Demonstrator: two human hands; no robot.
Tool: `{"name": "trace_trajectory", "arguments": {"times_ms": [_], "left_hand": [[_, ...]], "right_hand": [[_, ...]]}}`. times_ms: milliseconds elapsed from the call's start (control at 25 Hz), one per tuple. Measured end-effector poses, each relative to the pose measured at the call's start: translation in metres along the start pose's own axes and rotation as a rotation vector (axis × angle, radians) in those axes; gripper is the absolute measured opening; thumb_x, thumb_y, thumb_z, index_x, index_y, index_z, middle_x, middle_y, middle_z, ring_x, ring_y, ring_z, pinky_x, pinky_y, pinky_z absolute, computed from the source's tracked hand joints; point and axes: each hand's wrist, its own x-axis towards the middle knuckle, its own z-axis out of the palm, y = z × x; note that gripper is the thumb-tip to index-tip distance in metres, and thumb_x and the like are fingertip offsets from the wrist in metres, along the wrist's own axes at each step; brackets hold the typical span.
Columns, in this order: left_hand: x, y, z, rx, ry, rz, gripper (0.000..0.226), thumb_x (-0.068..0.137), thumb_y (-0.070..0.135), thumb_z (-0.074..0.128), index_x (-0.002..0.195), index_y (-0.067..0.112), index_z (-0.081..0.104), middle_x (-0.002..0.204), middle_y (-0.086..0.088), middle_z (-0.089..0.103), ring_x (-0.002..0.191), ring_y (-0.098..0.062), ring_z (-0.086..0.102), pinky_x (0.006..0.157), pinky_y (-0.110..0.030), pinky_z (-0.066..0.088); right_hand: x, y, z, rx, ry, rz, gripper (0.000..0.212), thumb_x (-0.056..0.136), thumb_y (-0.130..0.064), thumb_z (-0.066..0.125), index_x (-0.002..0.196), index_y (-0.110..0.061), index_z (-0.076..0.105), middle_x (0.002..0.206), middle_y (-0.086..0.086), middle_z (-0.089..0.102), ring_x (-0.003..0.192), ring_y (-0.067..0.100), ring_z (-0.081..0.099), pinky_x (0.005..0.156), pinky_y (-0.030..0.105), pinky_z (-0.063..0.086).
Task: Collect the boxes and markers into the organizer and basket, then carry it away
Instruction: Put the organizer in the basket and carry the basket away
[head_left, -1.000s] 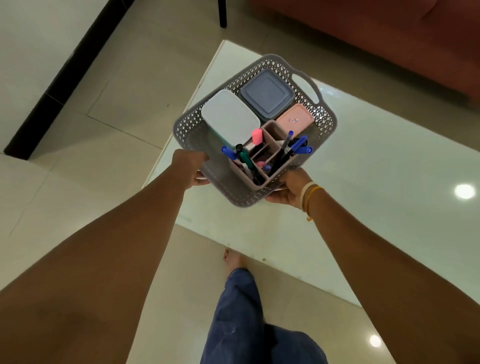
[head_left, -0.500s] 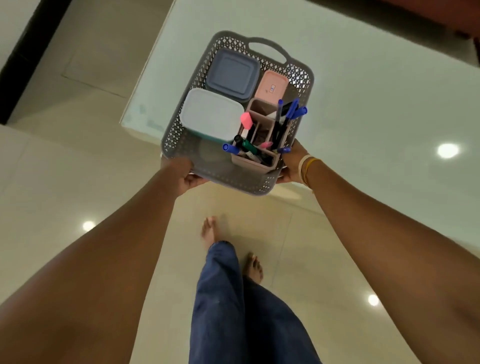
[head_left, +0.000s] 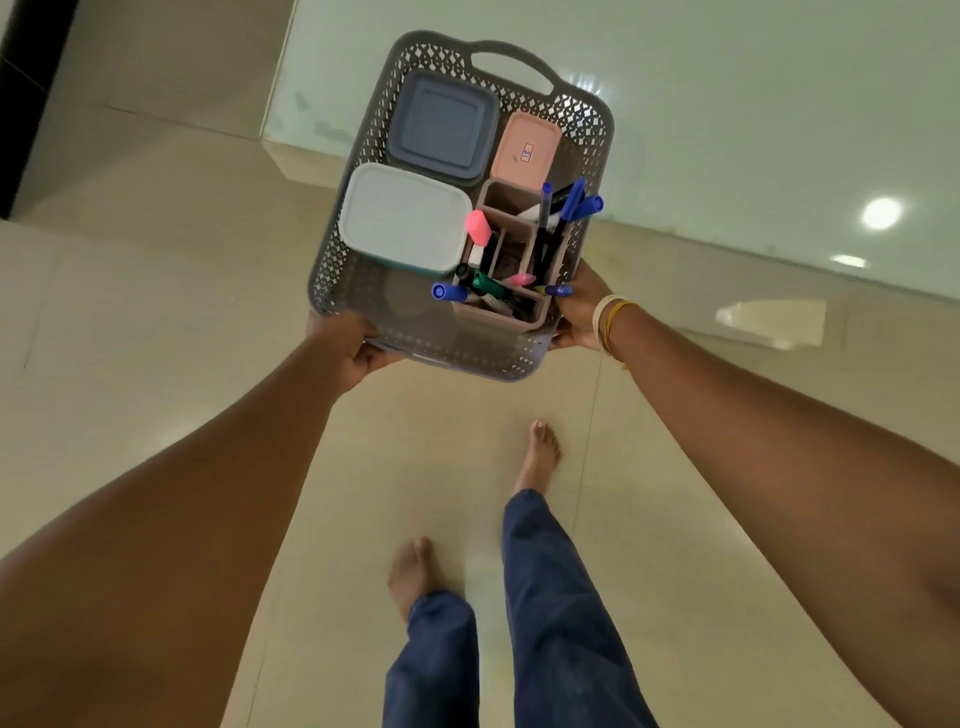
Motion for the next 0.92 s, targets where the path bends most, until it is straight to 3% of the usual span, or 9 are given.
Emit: {"name": "trace_trajectory", "arguments": {"times_ms": [440, 560, 720, 920], "left_hand": [[-0.045, -0.083, -0.116, -0.036, 0.029, -0.047, 0.052, 0.086, -0.013, 0.049, 0.132, 0.01, 0.051, 0.119, -0.02, 0.065, 0.083, -0.035, 0.071, 0.051, -0.038, 0.058], [-0.052, -0.115, -0.131, -0.093, 0.045, -0.051, 0.051, 0.087, -0.015, 0.046, 0.132, 0.007, 0.05, 0.117, -0.02, 0.064, 0.074, -0.035, 0.069, 0.041, -0.031, 0.054], [-0.041, -0.149, -0.142, -0.069, 0.067, -0.067, 0.055, 0.082, -0.018, 0.049, 0.131, 0.009, 0.052, 0.118, -0.022, 0.066, 0.085, -0.036, 0.07, 0.052, -0.039, 0.058], [0.018, -0.173, -0.122, -0.059, 0.063, -0.03, 0.052, 0.084, -0.018, 0.044, 0.131, 0.002, 0.051, 0.119, -0.023, 0.064, 0.079, -0.032, 0.068, 0.046, -0.036, 0.057]], "right_hand": [[-0.079, 0.093, 0.076, -0.059, -0.014, 0.003, 0.033, 0.088, -0.018, 0.062, 0.121, -0.018, 0.054, 0.109, 0.016, 0.069, 0.093, 0.038, 0.069, 0.073, 0.059, 0.058], [-0.083, 0.118, 0.082, -0.1, -0.023, 0.029, 0.03, 0.087, -0.015, 0.064, 0.116, -0.018, 0.055, 0.108, 0.016, 0.068, 0.092, 0.039, 0.069, 0.073, 0.059, 0.058], [-0.077, 0.148, 0.081, -0.117, -0.007, 0.063, 0.03, 0.087, -0.014, 0.063, 0.116, -0.017, 0.056, 0.106, 0.017, 0.069, 0.088, 0.039, 0.07, 0.071, 0.059, 0.058], [-0.02, 0.176, 0.078, -0.022, 0.047, 0.003, 0.025, 0.09, -0.013, 0.053, 0.113, -0.017, 0.06, 0.107, 0.016, 0.071, 0.087, 0.036, 0.069, 0.065, 0.055, 0.059]]}}
